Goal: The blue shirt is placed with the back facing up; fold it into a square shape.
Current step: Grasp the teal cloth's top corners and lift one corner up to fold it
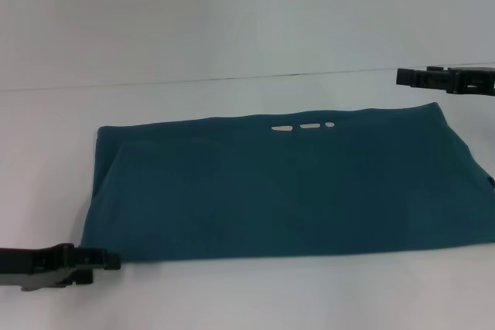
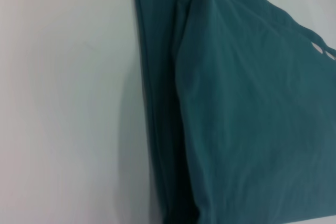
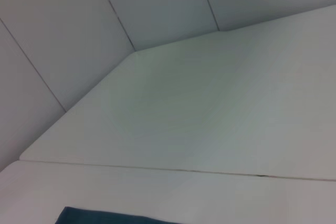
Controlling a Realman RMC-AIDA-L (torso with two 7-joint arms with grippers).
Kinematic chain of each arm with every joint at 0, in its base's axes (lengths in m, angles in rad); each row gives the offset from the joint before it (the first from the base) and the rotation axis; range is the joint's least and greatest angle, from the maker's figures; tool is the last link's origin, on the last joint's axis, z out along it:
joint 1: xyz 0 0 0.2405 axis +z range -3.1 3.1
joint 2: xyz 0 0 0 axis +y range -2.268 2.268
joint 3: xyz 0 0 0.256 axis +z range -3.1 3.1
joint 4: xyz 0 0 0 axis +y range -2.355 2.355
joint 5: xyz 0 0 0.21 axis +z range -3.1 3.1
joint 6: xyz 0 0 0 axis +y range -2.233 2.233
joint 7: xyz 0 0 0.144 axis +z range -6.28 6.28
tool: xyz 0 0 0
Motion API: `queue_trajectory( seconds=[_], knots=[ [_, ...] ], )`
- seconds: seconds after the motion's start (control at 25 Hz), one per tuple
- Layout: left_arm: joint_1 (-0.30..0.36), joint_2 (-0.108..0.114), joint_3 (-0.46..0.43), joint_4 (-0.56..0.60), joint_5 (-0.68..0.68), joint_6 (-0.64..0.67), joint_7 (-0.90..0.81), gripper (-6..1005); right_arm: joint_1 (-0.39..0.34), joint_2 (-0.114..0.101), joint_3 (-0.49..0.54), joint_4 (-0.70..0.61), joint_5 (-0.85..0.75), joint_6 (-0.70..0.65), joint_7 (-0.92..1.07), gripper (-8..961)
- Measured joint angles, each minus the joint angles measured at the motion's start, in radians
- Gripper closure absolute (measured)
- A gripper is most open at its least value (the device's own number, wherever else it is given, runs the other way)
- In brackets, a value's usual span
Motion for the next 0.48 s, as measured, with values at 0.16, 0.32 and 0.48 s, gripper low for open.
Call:
queue_trajectory(
  seconds=[0.16, 0.32, 0.48],
  knots=[
    [-0.008, 0.000, 0.000, 0.000, 0.005, -0.003, -0.004, 308, 0.001, -0.002, 0.000, 0.000, 0.000, 0.000, 0.000, 58],
    [-0.016, 0.000, 0.001, -0.003, 0.014, -0.011, -0.011, 309, 0.003, -0.002, 0.000, 0.000, 0.000, 0.000, 0.000, 59],
    [-0.019, 0.002, 0.013, -0.010, 0.018, -0.018, -0.012, 309, 0.003, -0.002, 0.001, 0.000, 0.000, 0.000, 0.001, 61]
  ],
)
